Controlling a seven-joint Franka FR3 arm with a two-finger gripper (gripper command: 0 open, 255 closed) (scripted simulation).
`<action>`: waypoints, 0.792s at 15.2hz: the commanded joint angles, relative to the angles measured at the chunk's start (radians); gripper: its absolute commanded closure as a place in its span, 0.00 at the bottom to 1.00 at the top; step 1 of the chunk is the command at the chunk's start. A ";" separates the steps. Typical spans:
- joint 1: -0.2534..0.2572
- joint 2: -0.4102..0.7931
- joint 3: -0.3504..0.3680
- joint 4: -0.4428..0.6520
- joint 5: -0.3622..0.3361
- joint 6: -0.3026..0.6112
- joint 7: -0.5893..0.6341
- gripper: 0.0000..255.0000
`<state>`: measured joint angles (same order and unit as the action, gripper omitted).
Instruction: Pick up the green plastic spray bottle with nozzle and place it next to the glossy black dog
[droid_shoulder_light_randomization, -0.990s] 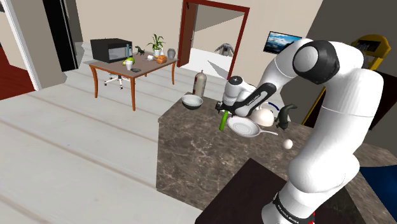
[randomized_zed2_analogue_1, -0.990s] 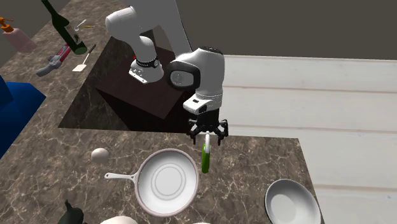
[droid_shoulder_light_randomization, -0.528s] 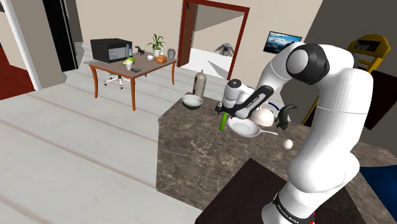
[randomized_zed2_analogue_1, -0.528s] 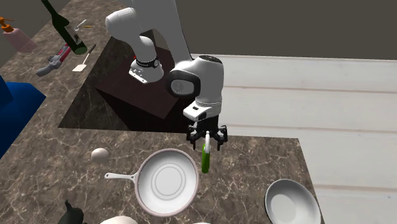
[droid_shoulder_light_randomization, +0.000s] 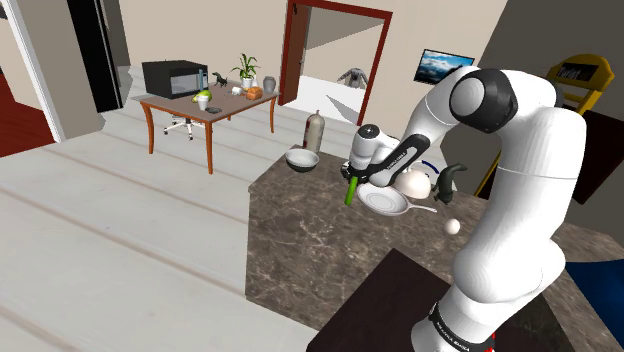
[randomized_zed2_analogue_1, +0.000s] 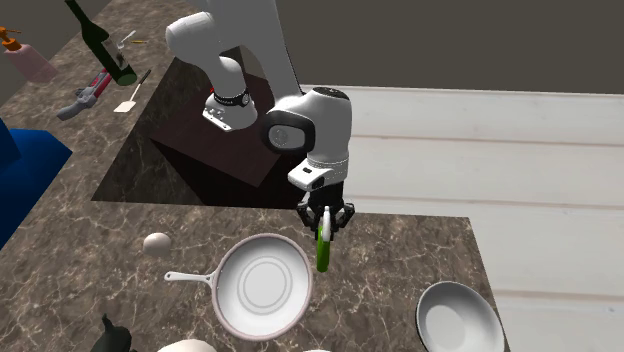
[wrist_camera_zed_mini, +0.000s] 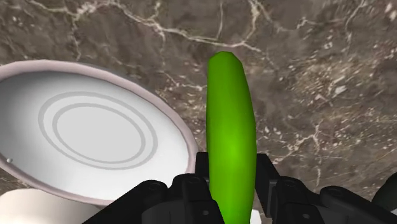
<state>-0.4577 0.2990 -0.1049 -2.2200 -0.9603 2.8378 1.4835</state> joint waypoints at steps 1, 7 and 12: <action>0.000 0.000 0.000 0.000 0.000 0.000 0.000 1.00; -0.004 -0.012 0.007 -0.003 0.016 -0.008 -0.017 1.00; -0.023 -0.069 0.037 -0.014 0.093 -0.048 -0.099 1.00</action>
<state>-0.4761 0.2383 -0.0725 -2.2335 -0.8815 2.7957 1.4011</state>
